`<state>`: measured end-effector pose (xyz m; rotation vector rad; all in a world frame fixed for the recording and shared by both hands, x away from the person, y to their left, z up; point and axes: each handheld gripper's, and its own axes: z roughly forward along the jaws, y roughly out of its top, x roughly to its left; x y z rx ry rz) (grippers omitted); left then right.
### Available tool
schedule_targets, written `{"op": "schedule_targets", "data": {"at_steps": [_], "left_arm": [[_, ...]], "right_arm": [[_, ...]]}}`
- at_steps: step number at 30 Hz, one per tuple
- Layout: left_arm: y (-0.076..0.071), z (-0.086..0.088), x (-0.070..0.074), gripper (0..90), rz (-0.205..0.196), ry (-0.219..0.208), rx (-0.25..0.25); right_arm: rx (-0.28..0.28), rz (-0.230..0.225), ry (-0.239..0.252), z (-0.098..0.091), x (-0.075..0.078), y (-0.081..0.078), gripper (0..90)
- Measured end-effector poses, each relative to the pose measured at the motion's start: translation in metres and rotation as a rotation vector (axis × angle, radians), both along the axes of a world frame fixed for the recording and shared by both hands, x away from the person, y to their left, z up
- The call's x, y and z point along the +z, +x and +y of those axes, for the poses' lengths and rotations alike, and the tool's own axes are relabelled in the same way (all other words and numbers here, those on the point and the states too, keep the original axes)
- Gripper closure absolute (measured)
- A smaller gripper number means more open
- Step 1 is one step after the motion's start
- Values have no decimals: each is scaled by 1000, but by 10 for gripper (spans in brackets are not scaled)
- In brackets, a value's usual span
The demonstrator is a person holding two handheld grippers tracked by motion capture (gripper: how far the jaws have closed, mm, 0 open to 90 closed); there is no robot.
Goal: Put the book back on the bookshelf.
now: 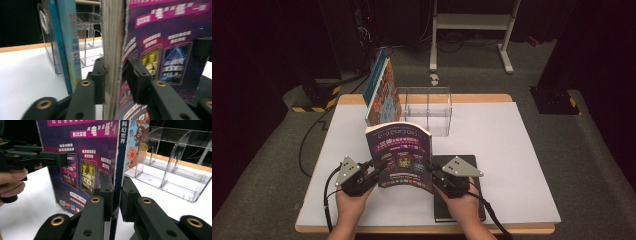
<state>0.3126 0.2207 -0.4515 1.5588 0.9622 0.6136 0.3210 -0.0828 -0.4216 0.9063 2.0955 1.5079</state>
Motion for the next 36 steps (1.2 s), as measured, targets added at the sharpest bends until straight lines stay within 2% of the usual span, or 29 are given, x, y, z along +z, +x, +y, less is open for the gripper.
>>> {"op": "schedule_targets", "data": {"at_steps": [8, 12, 15, 19, 23, 26, 30, 36], "left_arm": [[0, 0, -2, 530, -9, 9, -8], [1, -1, -3, 517, -11, 7, -6], [0, -3, -3, 506, -16, 9, -1], [1, -1, -3, 514, -14, 7, -8], [1, -1, -3, 514, -16, 5, -14], [1, 0, -3, 516, -12, 6, -15], [2, 3, -4, 518, -3, 13, -5], [2, 8, -2, 516, -6, -3, 5]], "right_arm": [[25, -5, 1, -2, -5, -10, 766], [56, -4, 8, -4, -7, -14, 694], [75, -6, 23, -2, -4, -9, 615], [79, -20, 51, 1, 11, 4, 612], [80, -37, 79, 4, 26, 13, 669], [86, -26, 82, 6, 31, 15, 819], [76, -45, 63, 6, 31, 11, 833], [44, -46, 77, 5, 29, 9, 835]]}}
